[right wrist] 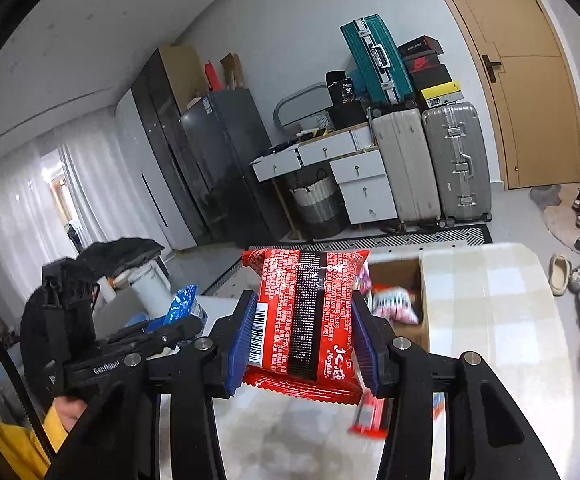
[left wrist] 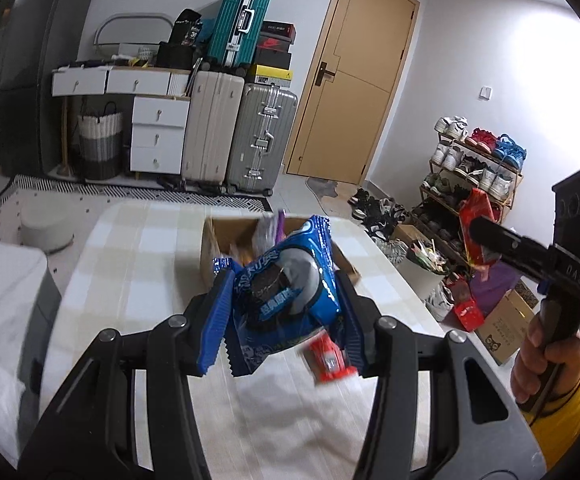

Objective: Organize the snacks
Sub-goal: 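Carry the cookie pack and wafer pack over the box with both grippers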

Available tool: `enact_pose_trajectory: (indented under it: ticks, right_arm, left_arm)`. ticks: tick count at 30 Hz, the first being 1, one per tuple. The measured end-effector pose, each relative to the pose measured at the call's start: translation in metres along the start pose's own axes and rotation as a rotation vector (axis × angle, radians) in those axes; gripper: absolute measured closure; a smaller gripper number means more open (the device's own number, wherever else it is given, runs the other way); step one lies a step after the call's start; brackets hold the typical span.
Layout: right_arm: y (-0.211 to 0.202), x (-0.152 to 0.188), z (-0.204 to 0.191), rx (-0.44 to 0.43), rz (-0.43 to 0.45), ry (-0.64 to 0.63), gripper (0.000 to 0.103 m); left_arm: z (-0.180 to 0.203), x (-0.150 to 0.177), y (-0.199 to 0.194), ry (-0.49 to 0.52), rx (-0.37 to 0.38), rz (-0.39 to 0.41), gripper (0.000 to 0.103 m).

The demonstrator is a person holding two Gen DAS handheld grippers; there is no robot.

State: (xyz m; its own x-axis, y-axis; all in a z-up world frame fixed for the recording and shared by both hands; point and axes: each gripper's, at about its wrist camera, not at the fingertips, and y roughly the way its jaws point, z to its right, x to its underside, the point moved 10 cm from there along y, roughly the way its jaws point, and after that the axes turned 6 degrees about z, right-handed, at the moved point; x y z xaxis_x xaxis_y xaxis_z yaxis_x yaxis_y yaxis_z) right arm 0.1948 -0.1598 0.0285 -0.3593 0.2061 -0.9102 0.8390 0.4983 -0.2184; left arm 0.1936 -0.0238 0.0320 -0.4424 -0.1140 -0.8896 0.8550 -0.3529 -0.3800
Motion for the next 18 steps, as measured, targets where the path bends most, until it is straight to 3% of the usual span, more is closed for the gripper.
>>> enact_pose_trajectory:
  ticks: [10, 18]
  right_arm:
    - [0.088, -0.064, 0.042, 0.058, -0.027, -0.055, 0.057]
    - [0.176, -0.053, 0.083, 0.120, -0.139, -0.099, 0.057]
  left_arm:
    - [-0.019, -0.055, 0.084, 0.009, -0.017, -0.038, 0.056]
    - [-0.041, -0.067, 0.194, -0.030, -0.001, -0.118, 0.056]
